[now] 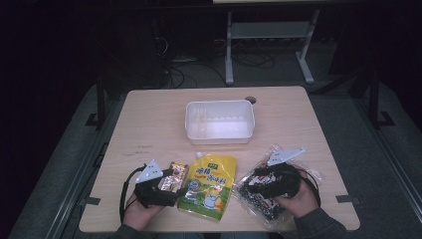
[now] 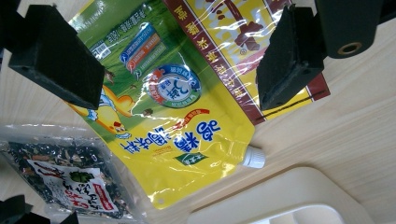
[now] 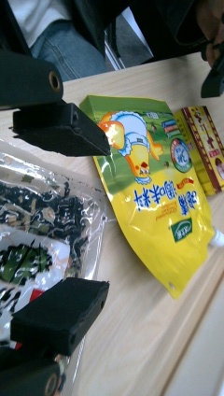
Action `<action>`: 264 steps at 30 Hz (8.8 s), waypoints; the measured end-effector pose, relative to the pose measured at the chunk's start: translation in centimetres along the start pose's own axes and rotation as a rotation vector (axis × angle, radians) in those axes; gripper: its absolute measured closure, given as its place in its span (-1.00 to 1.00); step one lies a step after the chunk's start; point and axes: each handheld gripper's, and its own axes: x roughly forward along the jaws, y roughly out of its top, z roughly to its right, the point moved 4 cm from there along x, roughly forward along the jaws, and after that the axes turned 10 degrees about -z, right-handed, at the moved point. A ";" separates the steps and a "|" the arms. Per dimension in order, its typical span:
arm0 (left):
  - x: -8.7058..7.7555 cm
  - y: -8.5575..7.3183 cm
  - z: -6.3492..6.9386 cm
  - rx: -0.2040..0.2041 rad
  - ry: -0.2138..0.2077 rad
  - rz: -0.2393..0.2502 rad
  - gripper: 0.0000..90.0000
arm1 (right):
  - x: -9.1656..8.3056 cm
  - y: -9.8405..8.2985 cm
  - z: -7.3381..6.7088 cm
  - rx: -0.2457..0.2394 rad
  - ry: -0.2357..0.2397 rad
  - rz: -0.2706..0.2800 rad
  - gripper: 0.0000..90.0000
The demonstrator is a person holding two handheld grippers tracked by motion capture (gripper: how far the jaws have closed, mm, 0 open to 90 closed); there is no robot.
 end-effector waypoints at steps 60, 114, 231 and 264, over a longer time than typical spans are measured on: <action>0.0 0.0 0.1 0.010 0.004 0.000 -0.67 | -9.8 -8.7 9.3 0.369 -0.262 -0.018 -0.21; 1.0 0.0 0.9 0.033 -0.013 -0.038 -0.67 | -9.4 -13.6 12.1 0.559 -0.184 -0.057 0.88; 12.4 11.9 7.6 0.285 -0.480 -0.173 0.73 | -20.1 -1.4 4.9 0.126 -0.106 0.172 0.41; 12.5 11.8 7.5 0.275 -0.473 -0.175 0.72 | -10.2 -4.4 6.4 0.160 0.092 0.211 0.37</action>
